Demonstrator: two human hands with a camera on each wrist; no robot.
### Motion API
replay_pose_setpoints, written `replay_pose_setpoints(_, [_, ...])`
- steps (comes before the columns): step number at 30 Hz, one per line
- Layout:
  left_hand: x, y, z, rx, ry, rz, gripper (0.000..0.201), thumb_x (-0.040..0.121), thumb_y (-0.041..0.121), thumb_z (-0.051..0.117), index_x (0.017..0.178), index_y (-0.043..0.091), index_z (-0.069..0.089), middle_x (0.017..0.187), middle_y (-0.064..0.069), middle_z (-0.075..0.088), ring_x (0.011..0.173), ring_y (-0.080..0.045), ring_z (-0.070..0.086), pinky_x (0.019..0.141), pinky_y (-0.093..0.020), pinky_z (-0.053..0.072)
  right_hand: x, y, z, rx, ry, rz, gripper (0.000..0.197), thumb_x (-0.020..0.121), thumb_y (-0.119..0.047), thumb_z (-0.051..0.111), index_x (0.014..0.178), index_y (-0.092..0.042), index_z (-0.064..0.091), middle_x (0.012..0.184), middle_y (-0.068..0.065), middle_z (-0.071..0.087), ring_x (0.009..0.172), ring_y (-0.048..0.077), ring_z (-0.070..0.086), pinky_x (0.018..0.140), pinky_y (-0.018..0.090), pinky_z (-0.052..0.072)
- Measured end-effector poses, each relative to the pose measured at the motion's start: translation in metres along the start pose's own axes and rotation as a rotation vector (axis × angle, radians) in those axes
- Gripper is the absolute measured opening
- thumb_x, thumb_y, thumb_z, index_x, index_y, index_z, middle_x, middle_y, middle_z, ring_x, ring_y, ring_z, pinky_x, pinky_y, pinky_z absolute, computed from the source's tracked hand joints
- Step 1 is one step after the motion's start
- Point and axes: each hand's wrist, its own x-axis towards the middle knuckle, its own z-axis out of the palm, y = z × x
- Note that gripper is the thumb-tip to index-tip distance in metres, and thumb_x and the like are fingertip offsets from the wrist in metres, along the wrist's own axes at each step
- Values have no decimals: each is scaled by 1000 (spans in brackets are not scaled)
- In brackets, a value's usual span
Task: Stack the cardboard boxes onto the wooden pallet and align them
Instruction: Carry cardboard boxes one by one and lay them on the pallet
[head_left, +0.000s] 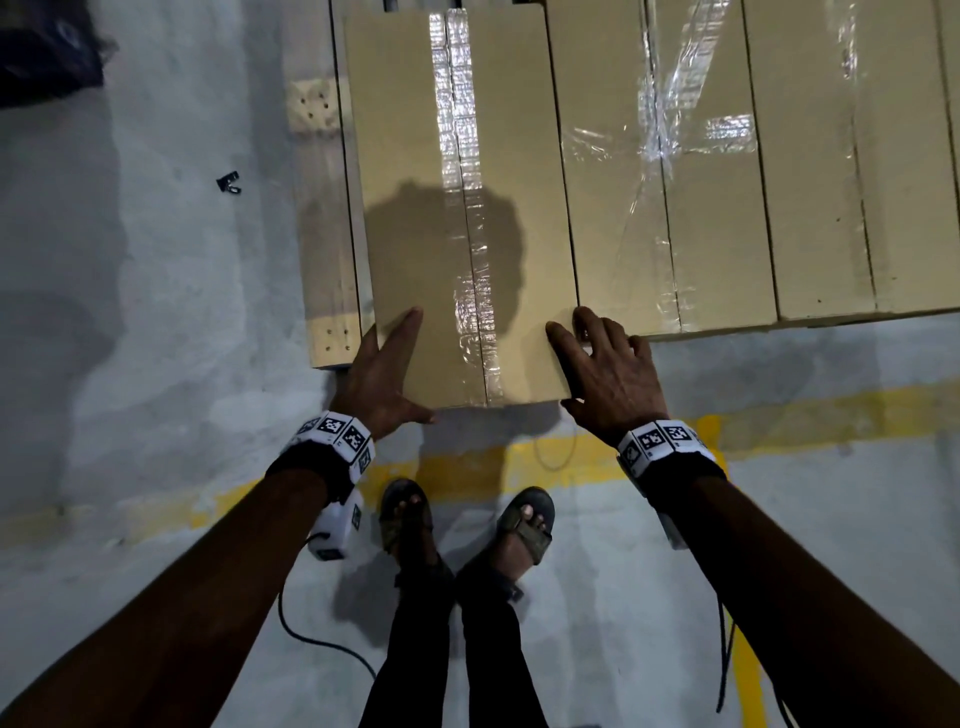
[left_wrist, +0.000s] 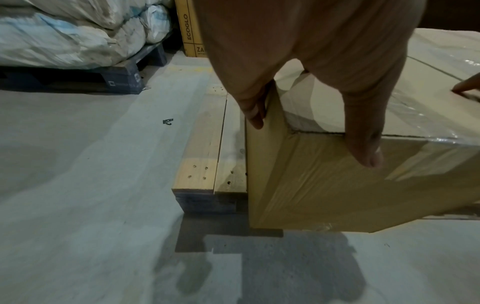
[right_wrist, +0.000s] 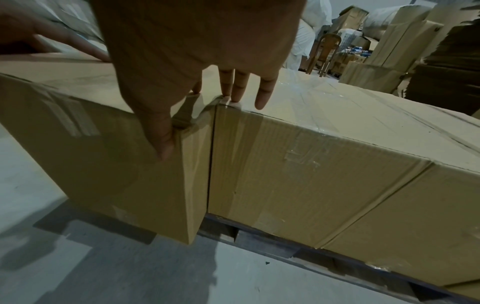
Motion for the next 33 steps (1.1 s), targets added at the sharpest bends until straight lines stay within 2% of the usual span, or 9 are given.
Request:
replay_pose_setpoints(3, [3, 6, -8, -1, -6, -3, 143, 57, 30, 101, 166, 24, 8, 172, 5, 12, 156, -21, 12, 126, -35, 14, 6, 6, -3, 13, -3, -20, 106, 60, -36, 92, 151, -23, 40, 155, 16, 38, 127, 39, 47, 91, 52, 49])
replay_pose_setpoints(7, [8, 8, -12, 102, -24, 15, 144, 58, 36, 101, 166, 20, 7, 173, 5, 12, 154, -28, 16, 126, -40, 16, 10, 19, -1, 65, -5, -42, 108, 65, -48, 90, 156, -24, 36, 167, 13, 26, 145, 41, 34, 107, 58, 41])
replay_pose_setpoints(11, [10, 10, -18, -12, 3, 3, 143, 54, 29, 102, 166, 25, 13, 170, 7, 19, 155, -24, 16, 128, -39, 16, 13, 27, 1, 91, -37, -41, 119, 67, -52, 90, 162, -24, 25, 171, 4, 19, 152, 36, 27, 115, 56, 35])
replay_pose_setpoints(14, [16, 11, -22, -25, 5, -19, 143, 53, 27, 103, 166, 30, 14, 170, 5, 20, 154, -24, 19, 126, -34, 16, 16, 31, 0, 94, -30, -29, 122, 65, -49, 92, 163, -18, 25, 171, 3, 21, 149, 34, 32, 111, 53, 39])
replay_pose_setpoints(17, [23, 9, -23, -31, 13, -67, 145, 50, 26, 104, 164, 42, 14, 169, -5, 20, 154, -31, 21, 122, -35, 23, 21, 34, -2, 94, -30, -20, 121, 68, -45, 92, 163, -14, 24, 170, 4, 22, 145, 34, 34, 107, 52, 42])
replay_pose_setpoints(21, [35, 8, -27, -75, 47, -75, 146, 46, 22, 105, 163, 42, 19, 166, -8, 25, 151, -34, 26, 116, -33, 31, 30, 35, -5, 103, -18, 16, 114, 75, -44, 87, 163, -11, 23, 170, 6, 22, 141, 35, 36, 101, 52, 44])
replay_pose_setpoints(25, [45, 9, -35, -93, 40, -94, 149, 43, 23, 106, 161, 51, 18, 168, -4, 23, 153, -35, 21, 115, -44, 37, 38, 37, -8, 125, -9, 37, 110, 77, -40, 85, 163, -11, 23, 169, 7, 24, 137, 38, 39, 98, 54, 46])
replay_pose_setpoints(29, [46, 8, -37, -91, 31, -98, 150, 43, 25, 106, 160, 52, 17, 169, -5, 21, 154, -36, 18, 119, -40, 31, 41, 39, -8, 145, 3, 42, 110, 74, -39, 88, 161, -13, 26, 167, 6, 27, 132, 38, 41, 96, 54, 49])
replay_pose_setpoints(33, [44, 12, -39, -98, 40, -102, 149, 43, 24, 106, 161, 49, 19, 169, -8, 23, 154, -37, 20, 120, -42, 30, 43, 43, -7, 171, 22, 33, 109, 71, -38, 92, 159, -15, 32, 164, 5, 33, 126, 38, 45, 92, 51, 51])
